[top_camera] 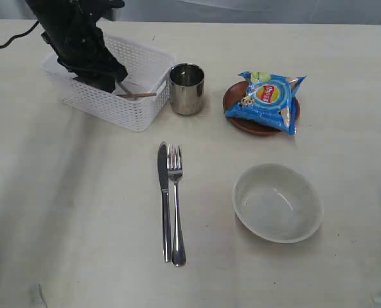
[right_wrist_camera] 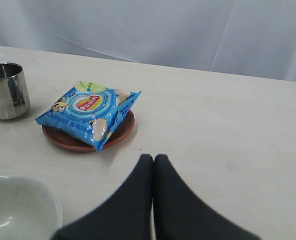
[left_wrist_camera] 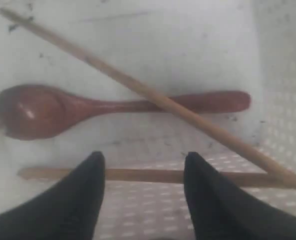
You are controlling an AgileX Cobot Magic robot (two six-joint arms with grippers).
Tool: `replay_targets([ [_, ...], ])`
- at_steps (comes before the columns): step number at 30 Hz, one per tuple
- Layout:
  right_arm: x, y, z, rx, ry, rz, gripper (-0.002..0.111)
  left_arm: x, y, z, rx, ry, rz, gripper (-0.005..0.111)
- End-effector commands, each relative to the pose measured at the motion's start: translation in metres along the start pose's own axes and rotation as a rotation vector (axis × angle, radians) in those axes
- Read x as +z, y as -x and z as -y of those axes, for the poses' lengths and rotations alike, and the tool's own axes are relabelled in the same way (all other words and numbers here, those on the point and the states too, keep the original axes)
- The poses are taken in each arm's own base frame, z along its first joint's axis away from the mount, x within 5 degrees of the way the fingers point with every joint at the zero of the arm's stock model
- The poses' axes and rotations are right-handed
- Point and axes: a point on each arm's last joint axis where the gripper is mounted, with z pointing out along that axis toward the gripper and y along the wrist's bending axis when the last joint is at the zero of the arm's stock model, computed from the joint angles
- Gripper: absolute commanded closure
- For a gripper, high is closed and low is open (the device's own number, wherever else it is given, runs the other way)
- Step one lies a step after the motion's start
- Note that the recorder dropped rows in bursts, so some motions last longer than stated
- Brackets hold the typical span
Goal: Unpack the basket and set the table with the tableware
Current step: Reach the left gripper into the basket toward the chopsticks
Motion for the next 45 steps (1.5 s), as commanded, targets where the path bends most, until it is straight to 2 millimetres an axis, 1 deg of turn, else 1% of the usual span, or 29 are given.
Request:
replay_targets([
  [1, 0.000, 0.000, 0.000, -0.003, -0.007, 0.005, 0.109, 0.003, -0.005, -0.010, 0.008, 0.092, -0.046, 0.059],
  [5, 0.000, 0.000, 0.000, -0.003, -0.007, 0.005, 0.109, 0.001, -0.007, -0.022, -0.009, 0.224, -0.069, 0.059],
  [10, 0.000, 0.000, 0.000, -0.003, -0.007, 0.005, 0.109, -0.001, -0.009, -0.029, 0.016, 0.275, -0.086, 0.059],
  [13, 0.000, 0.000, 0.000, -0.003, -0.007, 0.005, 0.109, -0.002, -0.014, -0.040, -0.020, 0.283, -0.095, 0.059],
  [16, 0.000, 0.000, 0.000, -0.003, -0.007, 0.005, 0.109, -0.004, -0.023, -0.058, -0.070, 0.287, -0.120, 0.059],
  [21, 0.000, 0.000, 0.000, -0.003, -0.007, 0.005, 0.109, -0.008, -0.037, -0.086, -0.214, 0.293, -0.116, 0.059],
  [24, 0.000, 0.000, 0.000, -0.003, -0.007, 0.005, 0.109, -0.010, -0.045, -0.098, -0.287, 0.299, -0.127, 0.059],
  [26, 0.000, 0.000, 0.000, -0.003, -0.007, 0.005, 0.109, -0.011, -0.048, -0.102, -0.323, 0.289, -0.128, 0.059],
  [28, 0.000, 0.000, 0.000, -0.003, -0.007, 0.005, 0.109, -0.010, -0.048, -0.101, -0.375, 0.239, -0.111, 0.059],
  [31, 0.000, 0.000, 0.000, -0.003, -0.007, 0.005, 0.109, -0.008, -0.044, -0.092, -0.456, 0.134, -0.075, 0.059],
  [32, 0.000, 0.000, 0.000, -0.003, -0.007, 0.005, 0.109, -0.008, -0.040, -0.087, -0.504, 0.068, -0.055, 0.059],
  [35, 0.000, 0.000, 0.000, -0.003, -0.007, 0.005, 0.109, -0.008, -0.035, -0.075, -0.568, -0.051, -0.037, 0.059],
  [38, 0.000, 0.000, 0.000, -0.003, -0.007, 0.005, 0.109, -0.008, -0.032, -0.066, -0.486, -0.123, -0.038, 0.059],
  [42, 0.000, 0.000, 0.000, -0.003, -0.007, 0.005, 0.109, -0.006, -0.029, -0.058, -0.372, -0.112, -0.049, 0.059],
  [45, 0.000, 0.000, 0.000, -0.003, -0.007, 0.005, 0.109, -0.006, -0.027, -0.053, -0.340, -0.114, -0.050, 0.059],
])
